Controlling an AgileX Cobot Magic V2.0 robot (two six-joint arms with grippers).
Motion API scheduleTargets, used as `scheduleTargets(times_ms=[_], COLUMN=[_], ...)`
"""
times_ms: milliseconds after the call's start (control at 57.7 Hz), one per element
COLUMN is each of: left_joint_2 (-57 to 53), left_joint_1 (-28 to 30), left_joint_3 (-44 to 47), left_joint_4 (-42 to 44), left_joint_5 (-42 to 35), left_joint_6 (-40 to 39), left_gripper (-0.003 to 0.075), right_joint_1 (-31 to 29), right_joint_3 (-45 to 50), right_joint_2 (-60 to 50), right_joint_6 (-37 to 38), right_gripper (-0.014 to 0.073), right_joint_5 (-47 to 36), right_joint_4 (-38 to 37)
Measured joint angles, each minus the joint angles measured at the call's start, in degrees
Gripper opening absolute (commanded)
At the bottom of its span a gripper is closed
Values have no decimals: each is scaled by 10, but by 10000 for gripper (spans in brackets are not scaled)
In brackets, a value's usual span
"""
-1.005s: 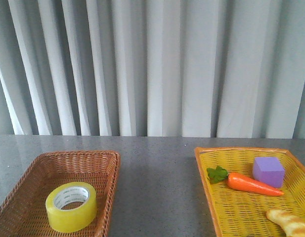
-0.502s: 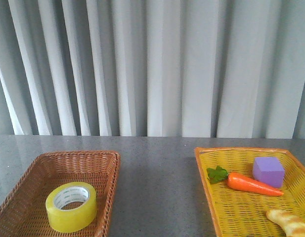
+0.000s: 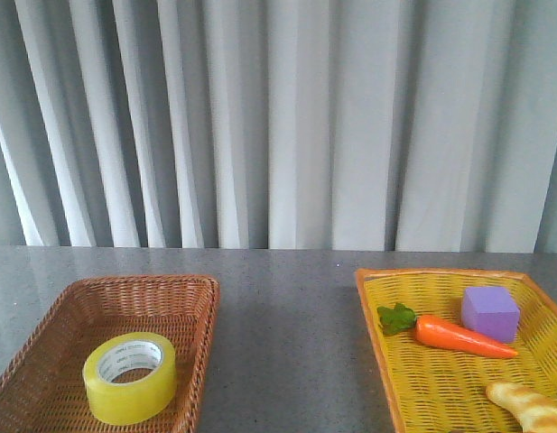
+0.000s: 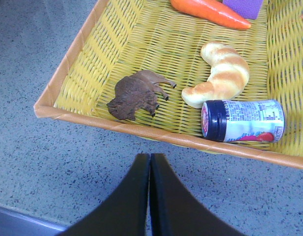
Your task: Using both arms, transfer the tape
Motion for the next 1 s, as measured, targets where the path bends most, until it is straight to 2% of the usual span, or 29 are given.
scheduleTargets(times_ms=[1005], left_joint_2=[-1], left_joint_1=[0], left_joint_3=[0], left_joint_4=[-1], left_joint_5=[0], left_joint_6=[-10], left_gripper=[-6], right_joint_1=[0], right_joint_3=[0], right_joint_2=[-4], right_joint_6=[0], right_gripper=[-8], right_joint_5=[3], right_joint_4=[-1])
